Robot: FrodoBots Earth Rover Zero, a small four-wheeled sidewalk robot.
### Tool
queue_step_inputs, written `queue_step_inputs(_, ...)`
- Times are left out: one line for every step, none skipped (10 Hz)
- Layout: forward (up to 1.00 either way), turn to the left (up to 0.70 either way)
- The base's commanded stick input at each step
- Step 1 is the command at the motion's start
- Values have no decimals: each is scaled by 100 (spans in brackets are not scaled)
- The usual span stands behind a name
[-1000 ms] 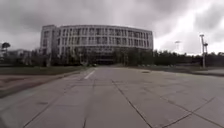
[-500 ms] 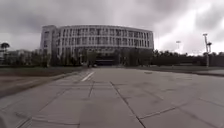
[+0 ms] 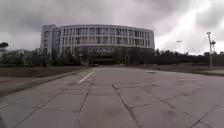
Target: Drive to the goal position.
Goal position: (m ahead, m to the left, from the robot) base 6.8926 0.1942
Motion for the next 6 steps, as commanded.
queue_step_inputs(85, 0)
queue_step_inputs(85, 0)
queue_step_inputs(85, 0)
queue_step_inputs(85, 0)
queue_step_inputs(85, 0)
queue_step_inputs(85, 0)
